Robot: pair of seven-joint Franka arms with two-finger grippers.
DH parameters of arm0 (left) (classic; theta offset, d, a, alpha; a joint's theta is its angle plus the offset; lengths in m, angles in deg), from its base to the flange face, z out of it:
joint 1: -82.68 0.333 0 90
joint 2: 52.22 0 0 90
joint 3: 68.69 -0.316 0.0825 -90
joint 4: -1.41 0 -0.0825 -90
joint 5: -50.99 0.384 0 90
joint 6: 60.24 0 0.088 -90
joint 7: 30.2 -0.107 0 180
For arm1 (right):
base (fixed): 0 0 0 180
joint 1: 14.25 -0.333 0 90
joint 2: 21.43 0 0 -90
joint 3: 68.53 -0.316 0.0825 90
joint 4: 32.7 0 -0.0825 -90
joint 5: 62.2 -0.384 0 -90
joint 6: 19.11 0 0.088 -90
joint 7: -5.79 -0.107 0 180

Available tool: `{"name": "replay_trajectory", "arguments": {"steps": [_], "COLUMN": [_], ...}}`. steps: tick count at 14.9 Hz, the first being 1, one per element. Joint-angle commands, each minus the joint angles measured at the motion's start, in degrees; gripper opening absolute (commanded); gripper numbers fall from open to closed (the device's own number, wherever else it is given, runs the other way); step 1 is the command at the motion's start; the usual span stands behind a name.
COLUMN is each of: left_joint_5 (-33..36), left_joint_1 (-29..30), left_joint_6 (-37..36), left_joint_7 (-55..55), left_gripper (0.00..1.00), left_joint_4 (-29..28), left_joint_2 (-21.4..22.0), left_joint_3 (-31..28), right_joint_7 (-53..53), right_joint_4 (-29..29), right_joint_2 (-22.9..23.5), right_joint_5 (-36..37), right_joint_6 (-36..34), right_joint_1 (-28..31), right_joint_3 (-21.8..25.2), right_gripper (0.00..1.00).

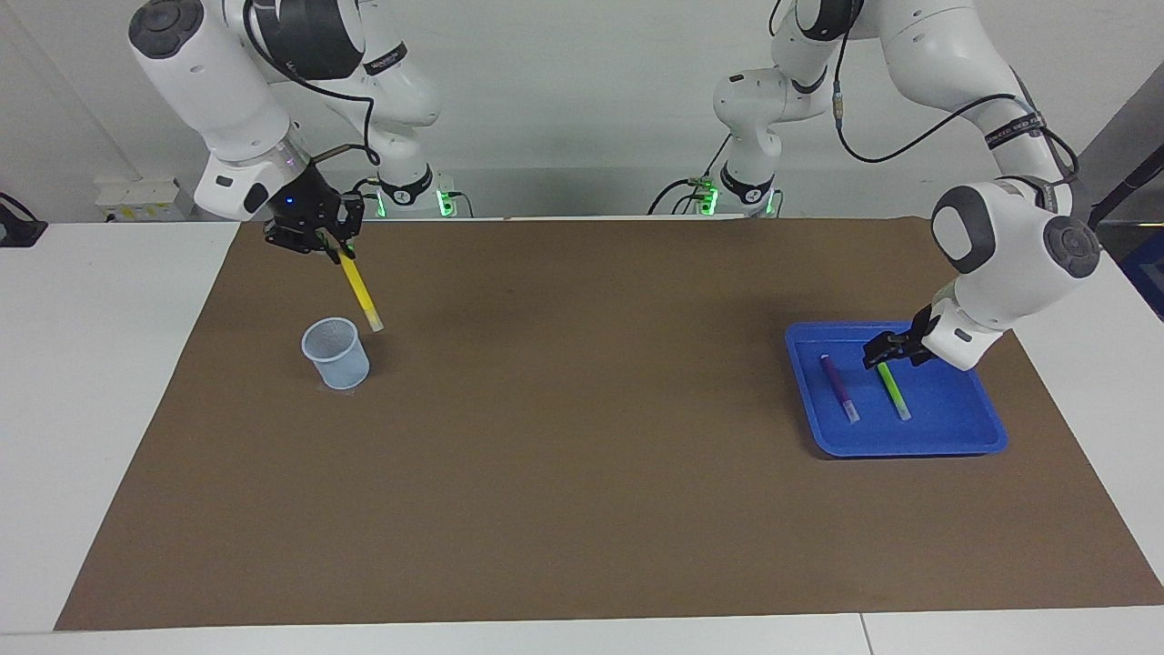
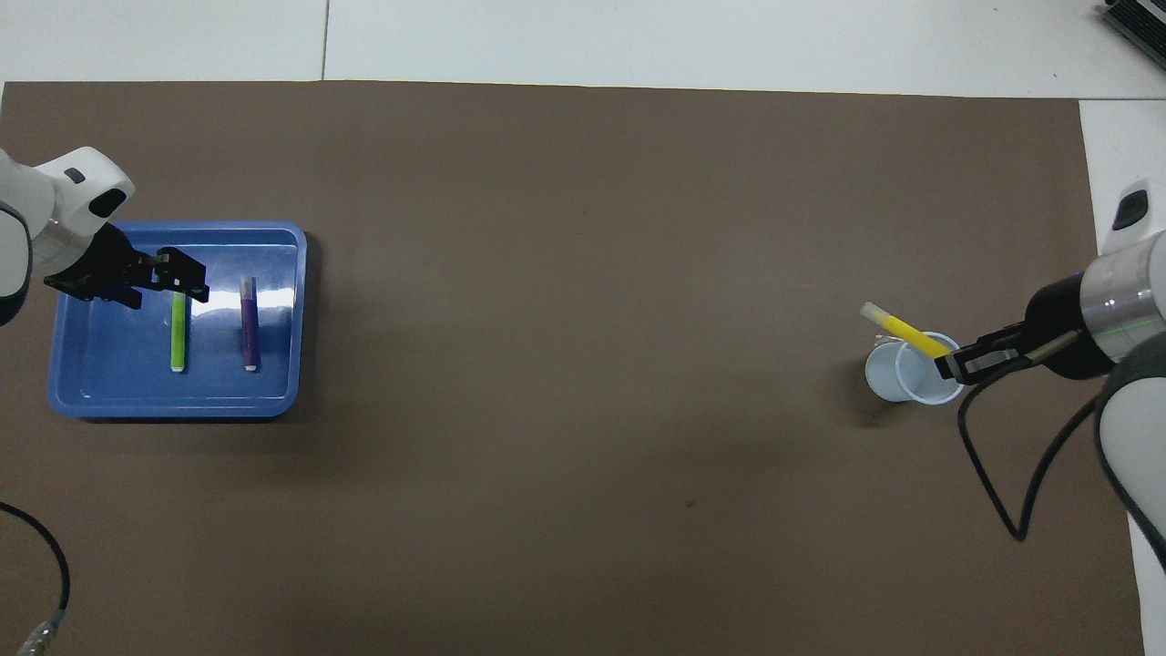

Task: Right arm passes pens to left for tray arrangement
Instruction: 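Lift the yellow pen from the cup with the right gripper, then carry the yellow pen toward the left gripper while the left gripper approaches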

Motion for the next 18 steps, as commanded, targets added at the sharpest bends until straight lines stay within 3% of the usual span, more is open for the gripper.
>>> {"name": "replay_trajectory", "arguments": {"steps": [1,5,12,18], "left_joint_5": [-4.0,-12.69,-28.0,-33.28], "left_joint_1": [-0.56,-0.56,-0.56,-0.65], "left_joint_6": [-3.32,-7.09,-9.65,-9.91], "left_joint_7": [7.23,24.1,47.5,56.3], "left_gripper": [0.98,0.98,0.98,0.98], "left_joint_4": [1.3,1.21,1.21,0.59], "left_joint_2": [1.46,4.28,8.67,11.05], "left_joint_3": [0.11,1.52,5.37,9.86], "right_joint_7": [-6.26,-16.18,-37.97,-41.17], "right_joint_4": [-0.08,1.58,6.33,6.34], "right_joint_2": [-0.43,-0.43,0.19,3.26], "right_joint_5": [-6.38,-14.56,-20.38,-23.98], "right_joint_6": [1.22,11.23,34.78,38.85], "right_joint_1": [-2.51,-8.74,-26.05,-33.62], "right_joint_3": [-0.12,-0.12,-0.12,-0.12], "right_gripper": [0.0,0.0,0.0,0.0]}}
